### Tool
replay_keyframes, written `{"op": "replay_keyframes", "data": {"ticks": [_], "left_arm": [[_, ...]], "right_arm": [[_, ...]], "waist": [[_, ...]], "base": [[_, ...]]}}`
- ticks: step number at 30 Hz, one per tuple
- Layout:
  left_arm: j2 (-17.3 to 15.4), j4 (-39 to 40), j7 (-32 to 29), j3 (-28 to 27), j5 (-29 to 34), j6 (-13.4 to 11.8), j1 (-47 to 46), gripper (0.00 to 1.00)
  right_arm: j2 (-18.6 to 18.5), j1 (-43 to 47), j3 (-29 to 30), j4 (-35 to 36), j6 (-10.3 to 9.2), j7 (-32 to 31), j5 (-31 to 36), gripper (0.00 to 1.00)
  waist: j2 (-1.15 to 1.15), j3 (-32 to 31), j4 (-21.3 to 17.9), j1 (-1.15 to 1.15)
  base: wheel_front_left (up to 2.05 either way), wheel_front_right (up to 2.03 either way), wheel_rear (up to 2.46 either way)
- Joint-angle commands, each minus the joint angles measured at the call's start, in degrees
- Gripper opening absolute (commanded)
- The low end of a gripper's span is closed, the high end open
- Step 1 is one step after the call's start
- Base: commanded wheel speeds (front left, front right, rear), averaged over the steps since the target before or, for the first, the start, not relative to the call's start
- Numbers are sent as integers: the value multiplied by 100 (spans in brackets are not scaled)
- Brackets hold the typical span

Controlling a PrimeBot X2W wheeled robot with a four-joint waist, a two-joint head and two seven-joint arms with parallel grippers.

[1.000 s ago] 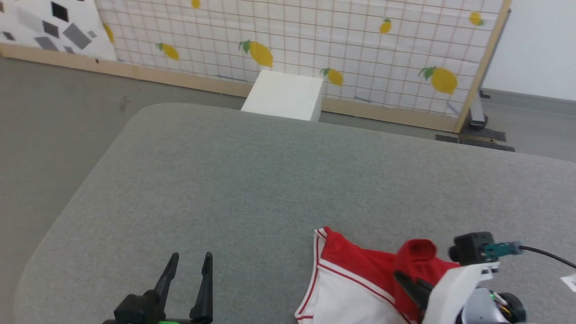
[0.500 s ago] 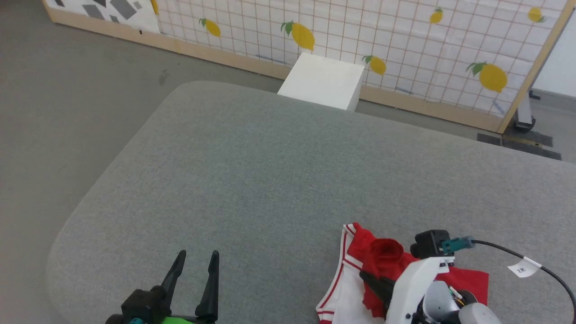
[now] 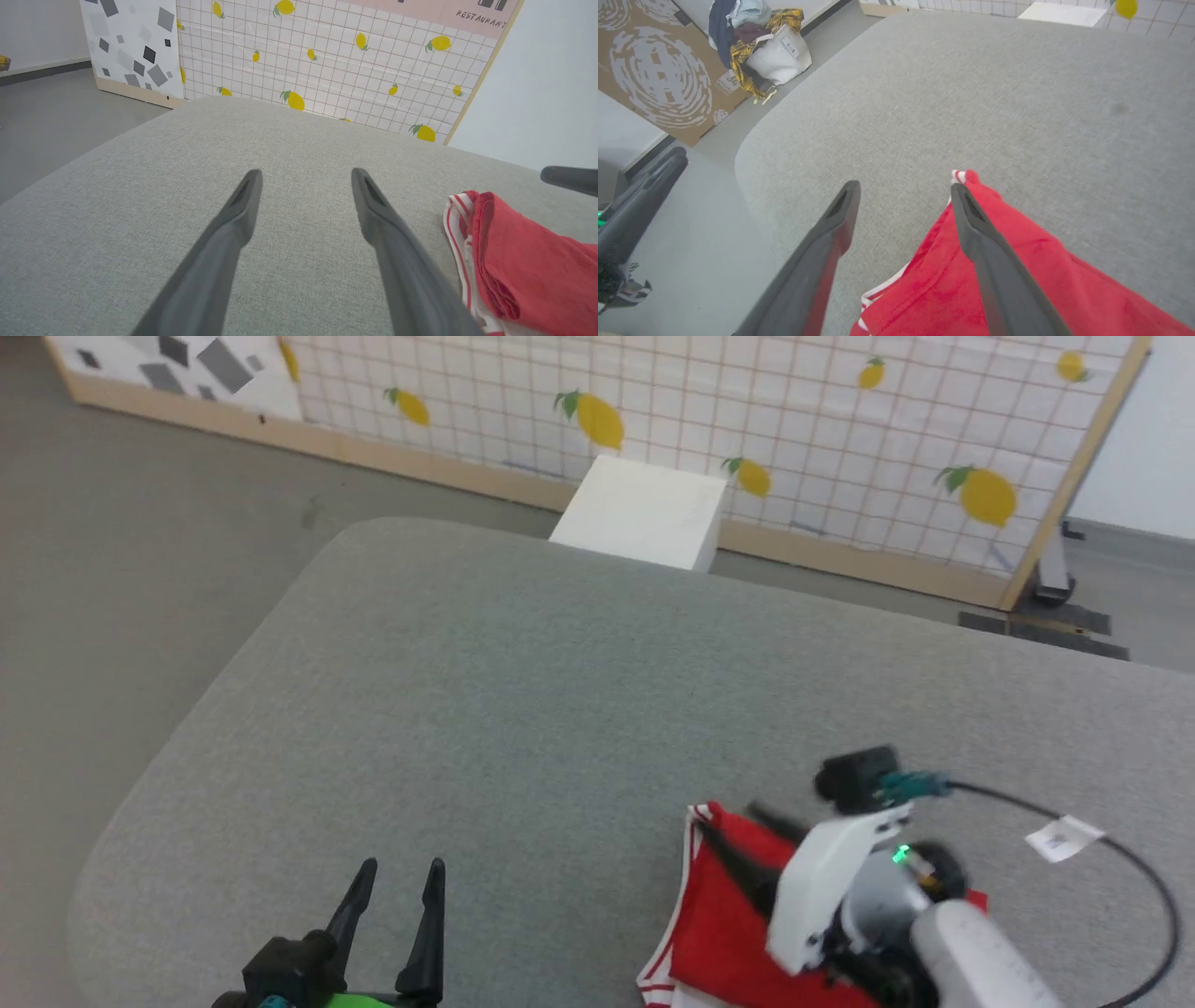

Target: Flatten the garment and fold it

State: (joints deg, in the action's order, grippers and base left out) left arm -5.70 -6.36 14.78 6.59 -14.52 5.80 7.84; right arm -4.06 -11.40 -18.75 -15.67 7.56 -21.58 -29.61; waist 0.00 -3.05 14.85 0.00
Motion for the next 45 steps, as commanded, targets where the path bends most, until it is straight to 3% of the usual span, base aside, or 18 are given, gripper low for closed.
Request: {"op": "replay_keyframes", "data": {"ticks": [1,8,13,18,24,28,33,41,45], "left_arm": [[2,14,22,-4,73,38,-63,100],[30,103,22,-41,99,60,-17,100],[60,200,22,-87,124,71,-17,100],[107,261,22,-75,166,85,-34,100],[144,406,22,-111,257,103,-18,100],[164,475,22,-140,343,110,55,100],[176,449,22,-94,441,125,126,100],[195,441,22,-54,495,141,124,100],[207,435,22,-28,491,146,81,100]], "right_arm": [[-145,-135,95,49,-8,186,176,100],[-1149,-390,532,230,-8,1469,1572,100],[-1414,-132,1164,487,-8,2144,2146,100],[-1253,560,1941,959,-8,2492,2327,100],[-652,1567,2598,1763,-8,2818,2456,100],[-310,2152,2676,2232,-8,2821,2521,100],[-115,2450,2673,2289,-8,2875,2563,100],[-15,2477,2623,2255,-8,2867,2589,100],[-91,2442,2531,2284,-8,2512,2390,100]], "waist": [[0,-122,-187,0],[0,-199,-584,0],[0,-171,-840,0],[0,-133,-978,0],[0,-117,-1037,0],[0,-109,-1086,0],[0,-110,-1108,0],[0,-97,-1097,0],[0,-13,-1070,0]], "base": [[0,0,0],[0,0,0],[0,0,0],[0,0,0],[0,0,0],[0,0,0],[0,0,0],[0,0,0],[0,0,0]]}}
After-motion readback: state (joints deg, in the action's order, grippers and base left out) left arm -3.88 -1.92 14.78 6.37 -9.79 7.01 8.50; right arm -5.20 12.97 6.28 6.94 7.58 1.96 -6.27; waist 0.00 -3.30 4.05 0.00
